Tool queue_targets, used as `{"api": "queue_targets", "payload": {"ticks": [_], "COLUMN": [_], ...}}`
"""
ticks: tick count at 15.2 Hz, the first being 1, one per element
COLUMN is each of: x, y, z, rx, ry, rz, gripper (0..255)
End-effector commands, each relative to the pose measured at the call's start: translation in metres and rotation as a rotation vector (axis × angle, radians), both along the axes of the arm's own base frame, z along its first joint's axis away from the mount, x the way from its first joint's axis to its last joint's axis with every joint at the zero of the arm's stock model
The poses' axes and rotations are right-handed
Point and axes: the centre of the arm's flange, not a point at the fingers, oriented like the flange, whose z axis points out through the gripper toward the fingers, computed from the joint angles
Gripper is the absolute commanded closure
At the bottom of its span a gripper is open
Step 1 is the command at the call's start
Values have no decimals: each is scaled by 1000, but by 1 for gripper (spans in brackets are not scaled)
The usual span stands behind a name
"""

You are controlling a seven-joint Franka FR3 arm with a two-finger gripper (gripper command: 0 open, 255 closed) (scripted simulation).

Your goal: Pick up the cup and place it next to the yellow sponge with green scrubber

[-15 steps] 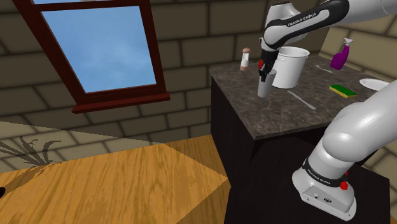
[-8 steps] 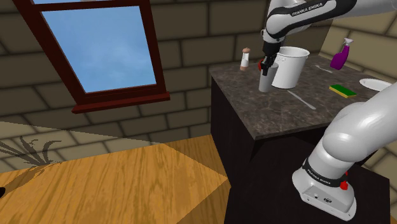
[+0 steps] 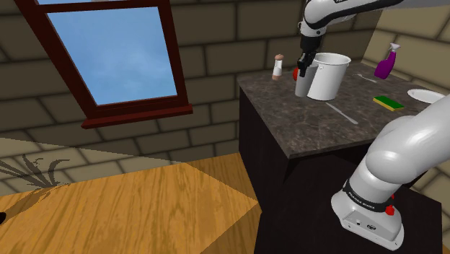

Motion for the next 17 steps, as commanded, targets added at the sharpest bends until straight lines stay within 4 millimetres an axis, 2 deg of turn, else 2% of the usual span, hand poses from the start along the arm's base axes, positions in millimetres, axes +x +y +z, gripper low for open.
{"api": "queue_targets", "payload": {"ticks": [1, 12, 17], "x": [0, 0, -30], "y": [1, 1, -58], "z": [10, 66, 67], "rx": [0, 0, 0], "ry": [0, 0, 0], "rz": [0, 0, 0], "gripper": [255, 255, 255]}}
